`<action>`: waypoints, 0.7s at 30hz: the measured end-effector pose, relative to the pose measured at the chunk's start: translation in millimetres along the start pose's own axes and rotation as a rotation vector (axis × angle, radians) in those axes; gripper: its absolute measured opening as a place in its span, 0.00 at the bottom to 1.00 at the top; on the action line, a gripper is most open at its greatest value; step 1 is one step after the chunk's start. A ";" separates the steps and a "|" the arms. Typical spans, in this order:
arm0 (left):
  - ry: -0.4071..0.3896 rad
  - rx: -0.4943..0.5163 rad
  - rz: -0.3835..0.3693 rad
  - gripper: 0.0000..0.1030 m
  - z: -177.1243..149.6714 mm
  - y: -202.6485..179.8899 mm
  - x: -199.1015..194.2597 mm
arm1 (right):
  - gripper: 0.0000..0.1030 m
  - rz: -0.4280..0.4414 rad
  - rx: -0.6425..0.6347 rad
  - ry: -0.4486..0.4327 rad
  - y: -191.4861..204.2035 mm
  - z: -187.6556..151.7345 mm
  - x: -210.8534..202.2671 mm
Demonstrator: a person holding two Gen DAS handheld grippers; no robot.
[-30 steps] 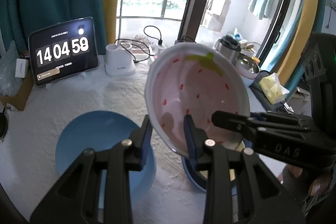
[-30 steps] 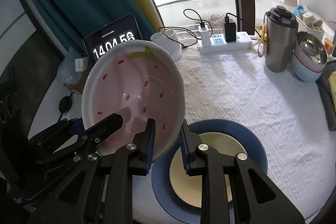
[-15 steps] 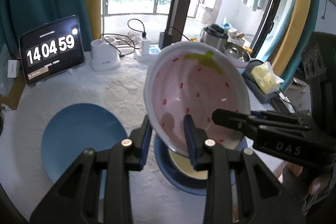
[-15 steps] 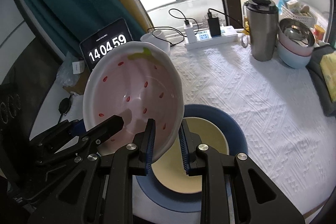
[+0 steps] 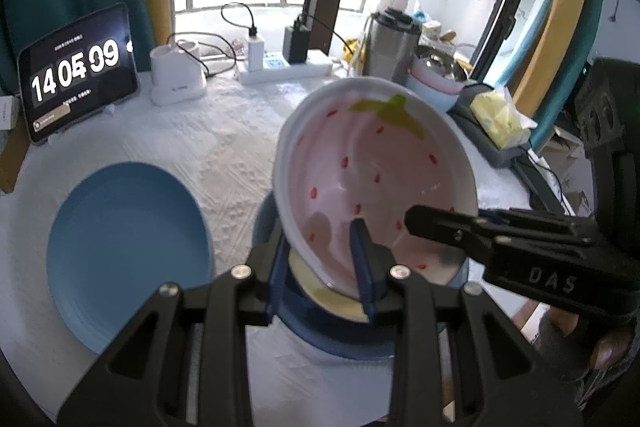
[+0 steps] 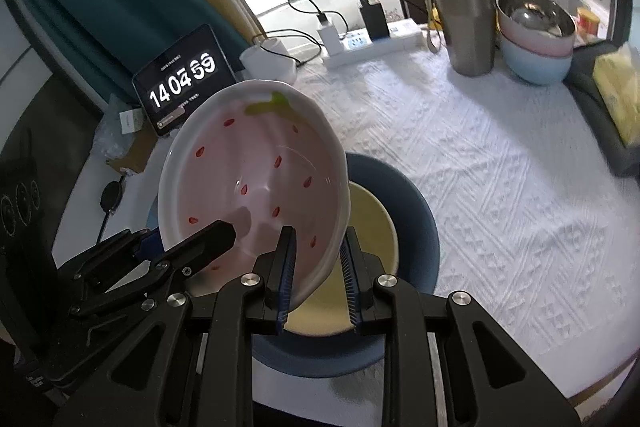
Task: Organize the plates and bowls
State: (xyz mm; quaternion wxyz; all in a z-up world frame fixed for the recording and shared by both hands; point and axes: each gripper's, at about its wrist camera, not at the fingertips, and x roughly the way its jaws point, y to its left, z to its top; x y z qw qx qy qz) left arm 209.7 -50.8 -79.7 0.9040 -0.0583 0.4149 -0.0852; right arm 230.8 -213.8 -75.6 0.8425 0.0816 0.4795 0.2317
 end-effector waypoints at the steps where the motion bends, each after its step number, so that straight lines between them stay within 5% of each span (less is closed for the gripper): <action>1: 0.007 0.002 -0.001 0.30 -1.5 -0.8 2.3 | 0.24 -0.003 0.004 0.003 -2.1 -1.8 0.9; 21: 0.072 0.031 -0.013 0.30 -19.4 -4.6 19.4 | 0.24 -0.052 0.023 0.054 -18.1 -12.4 11.0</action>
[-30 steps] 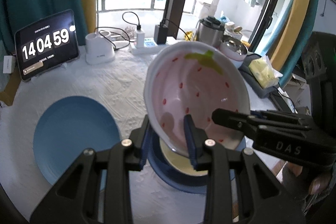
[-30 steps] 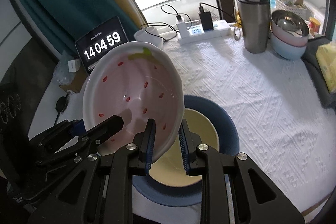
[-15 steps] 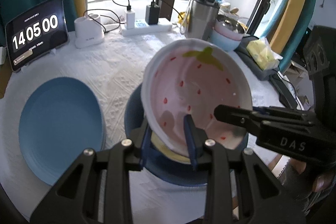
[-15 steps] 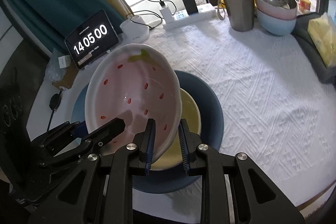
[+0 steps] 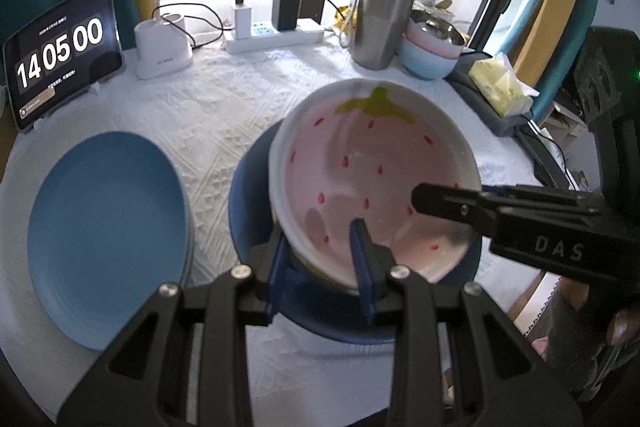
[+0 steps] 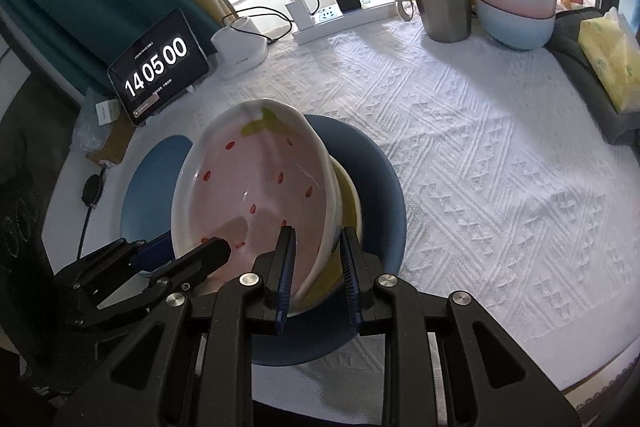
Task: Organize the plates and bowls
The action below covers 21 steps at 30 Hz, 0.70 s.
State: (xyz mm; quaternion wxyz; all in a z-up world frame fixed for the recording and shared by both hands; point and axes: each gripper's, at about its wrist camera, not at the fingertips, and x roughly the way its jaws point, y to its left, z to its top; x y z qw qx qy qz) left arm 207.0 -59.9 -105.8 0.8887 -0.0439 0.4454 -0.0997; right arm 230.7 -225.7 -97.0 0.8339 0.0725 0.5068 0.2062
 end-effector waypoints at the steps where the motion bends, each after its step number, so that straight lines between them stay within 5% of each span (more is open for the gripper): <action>1: 0.000 0.002 0.000 0.30 -0.2 0.7 -0.2 | 0.24 -0.009 -0.012 0.000 1.4 0.1 0.3; 21: -0.017 0.031 0.041 0.32 0.5 10.0 -8.3 | 0.25 -0.137 -0.111 -0.012 16.8 -1.9 1.7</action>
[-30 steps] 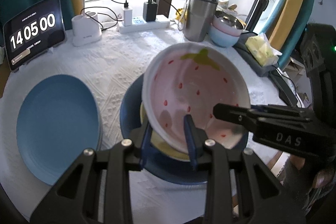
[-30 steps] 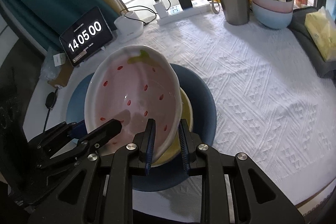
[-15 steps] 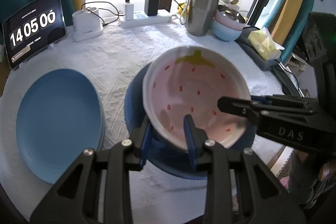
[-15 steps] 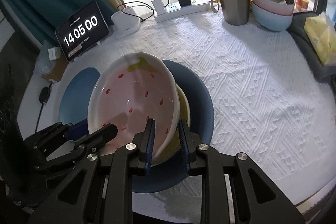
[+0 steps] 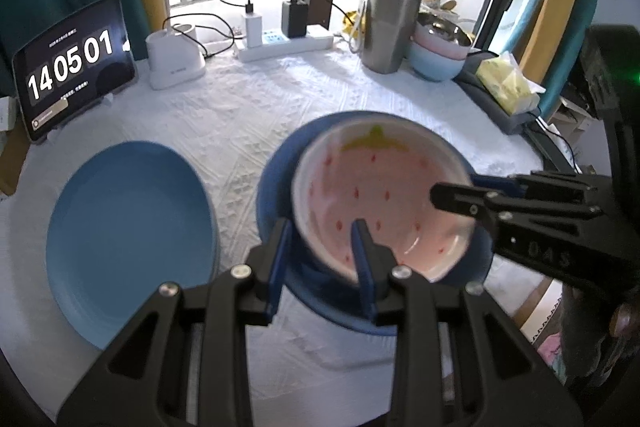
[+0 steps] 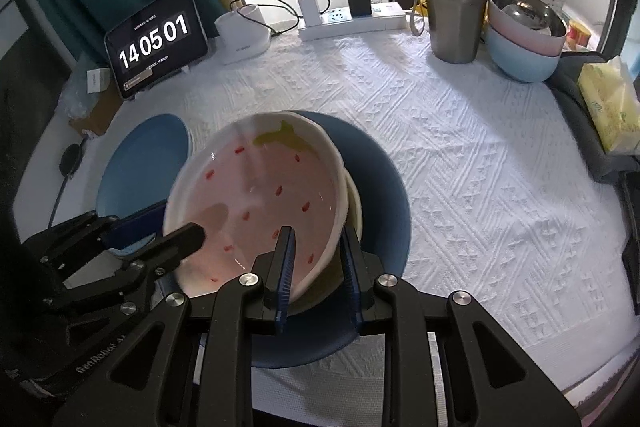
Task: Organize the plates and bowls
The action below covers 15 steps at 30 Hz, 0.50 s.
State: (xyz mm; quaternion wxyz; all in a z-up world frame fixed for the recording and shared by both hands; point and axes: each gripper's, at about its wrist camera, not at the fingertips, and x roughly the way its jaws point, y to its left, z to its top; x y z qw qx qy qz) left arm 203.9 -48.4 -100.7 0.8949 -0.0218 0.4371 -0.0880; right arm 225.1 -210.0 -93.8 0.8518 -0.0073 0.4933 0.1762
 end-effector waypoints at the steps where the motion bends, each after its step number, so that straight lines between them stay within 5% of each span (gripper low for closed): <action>1: 0.001 -0.001 0.002 0.32 0.0 1.1 0.2 | 0.26 -0.003 0.006 -0.002 -2.6 0.2 -0.3; 15: -0.057 -0.038 -0.007 0.32 5.2 15.2 -19.2 | 0.26 0.018 0.037 -0.061 -18.2 0.0 -22.9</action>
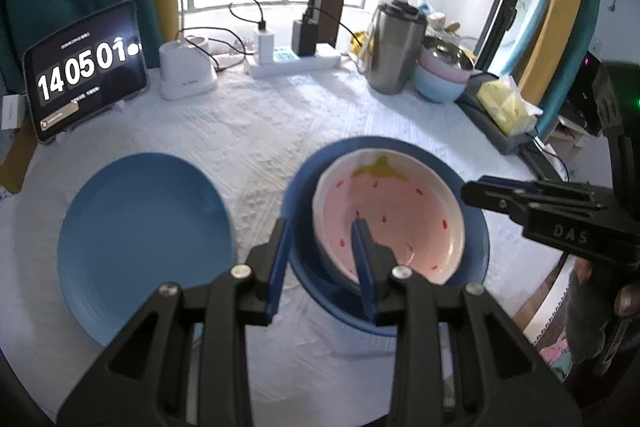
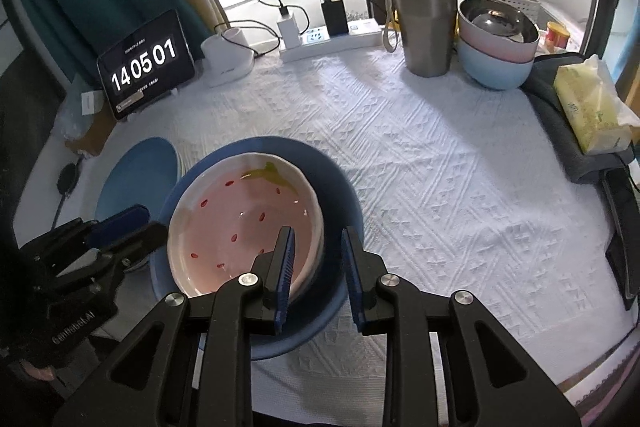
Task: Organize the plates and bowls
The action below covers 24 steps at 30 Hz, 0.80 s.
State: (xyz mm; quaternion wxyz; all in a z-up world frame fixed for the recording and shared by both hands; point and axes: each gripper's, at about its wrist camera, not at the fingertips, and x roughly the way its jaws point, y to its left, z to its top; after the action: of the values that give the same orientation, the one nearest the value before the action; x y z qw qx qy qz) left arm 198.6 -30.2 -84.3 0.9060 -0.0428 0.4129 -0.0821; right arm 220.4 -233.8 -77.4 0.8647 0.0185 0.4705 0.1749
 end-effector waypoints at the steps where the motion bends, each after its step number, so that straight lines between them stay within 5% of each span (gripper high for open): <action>1: -0.004 -0.005 0.004 0.32 1.2 1.7 -1.0 | 0.26 -0.001 0.000 -0.005 -0.9 0.1 -2.2; 24: 0.059 -0.032 0.037 0.32 -8.3 19.4 21.5 | 0.27 0.034 0.062 -0.007 -34.6 -5.0 4.3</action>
State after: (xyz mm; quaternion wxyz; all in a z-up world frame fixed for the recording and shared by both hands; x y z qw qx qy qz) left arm 208.4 -15.2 -108.6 0.8940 -0.0470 0.4415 -0.0600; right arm 228.3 -265.6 -90.5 0.8622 0.0537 0.4724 0.1749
